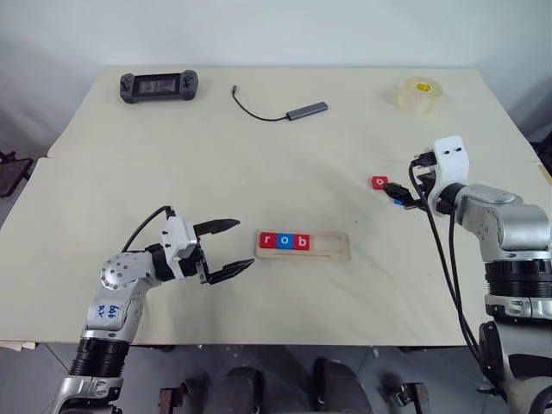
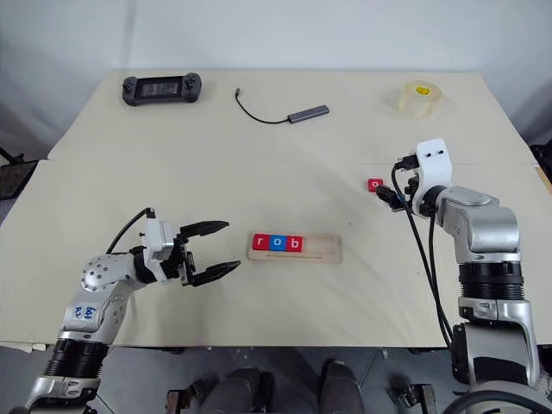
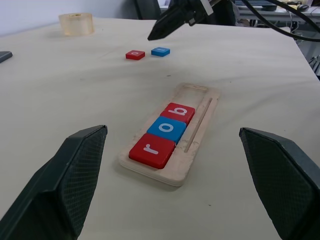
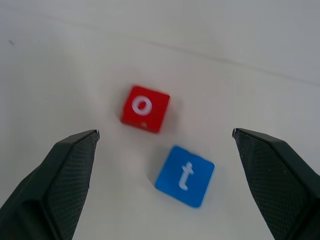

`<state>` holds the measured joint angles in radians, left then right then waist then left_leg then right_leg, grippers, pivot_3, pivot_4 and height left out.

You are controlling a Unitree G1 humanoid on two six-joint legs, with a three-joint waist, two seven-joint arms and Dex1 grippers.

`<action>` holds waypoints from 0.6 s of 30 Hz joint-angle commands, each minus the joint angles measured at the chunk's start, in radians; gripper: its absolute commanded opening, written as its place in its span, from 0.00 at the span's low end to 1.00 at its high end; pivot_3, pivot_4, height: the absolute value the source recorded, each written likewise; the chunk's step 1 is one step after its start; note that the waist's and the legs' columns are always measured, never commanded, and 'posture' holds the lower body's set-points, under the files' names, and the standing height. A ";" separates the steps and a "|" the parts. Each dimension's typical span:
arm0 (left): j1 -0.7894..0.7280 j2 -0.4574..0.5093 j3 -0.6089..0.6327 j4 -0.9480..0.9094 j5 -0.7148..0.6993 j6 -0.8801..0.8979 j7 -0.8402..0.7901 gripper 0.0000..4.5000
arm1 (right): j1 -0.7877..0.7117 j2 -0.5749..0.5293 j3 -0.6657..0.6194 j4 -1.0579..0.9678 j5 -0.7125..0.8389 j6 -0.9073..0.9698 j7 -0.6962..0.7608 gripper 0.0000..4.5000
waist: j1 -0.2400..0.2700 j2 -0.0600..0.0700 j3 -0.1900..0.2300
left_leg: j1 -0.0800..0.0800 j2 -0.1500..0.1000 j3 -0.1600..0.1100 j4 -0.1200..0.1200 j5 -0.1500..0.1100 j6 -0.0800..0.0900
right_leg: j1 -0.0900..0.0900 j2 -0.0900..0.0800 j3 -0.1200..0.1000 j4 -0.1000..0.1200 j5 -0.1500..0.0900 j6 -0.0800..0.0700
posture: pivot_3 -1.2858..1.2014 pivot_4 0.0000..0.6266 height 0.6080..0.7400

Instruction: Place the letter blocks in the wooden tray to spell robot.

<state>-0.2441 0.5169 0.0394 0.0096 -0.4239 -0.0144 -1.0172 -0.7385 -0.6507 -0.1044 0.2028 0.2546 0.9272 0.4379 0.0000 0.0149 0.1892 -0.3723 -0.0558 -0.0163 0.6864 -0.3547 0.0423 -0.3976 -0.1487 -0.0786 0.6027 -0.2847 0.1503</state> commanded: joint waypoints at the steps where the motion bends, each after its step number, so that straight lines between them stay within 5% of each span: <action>1: 0.014 0.002 0.016 -0.045 -0.003 -0.005 0.013 1.00 | -0.029 -0.004 0.001 -0.028 -0.003 0.027 0.003 0.99 | -0.002 0.000 0.000 | 0.000 0.000 0.000 0.000 0.000 0.000 | 0.000 0.000 0.000 0.000 0.000 0.000 | 0.52 0.24 1.00; 18: 0.024 0.006 0.024 -0.071 0.000 -0.010 0.046 1.00 | -0.247 0.148 0.078 0.444 -0.126 -0.181 -0.042 0.99 | -0.006 0.000 0.000 | 0.001 0.000 0.001 0.000 0.000 0.000 | 0.000 0.001 0.001 0.001 0.000 0.000 | 0.52 0.24 1.00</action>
<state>-0.2260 0.5179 0.0413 -0.0260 -0.4239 -0.0114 -0.9769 -0.9670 -0.4993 -0.0218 0.6160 0.1519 0.7918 0.4103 -0.0059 0.0149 0.1891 -0.3716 -0.0555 -0.0148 0.6862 -0.3542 0.0422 -0.3981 -0.1482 -0.0780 0.6034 -0.2847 0.1503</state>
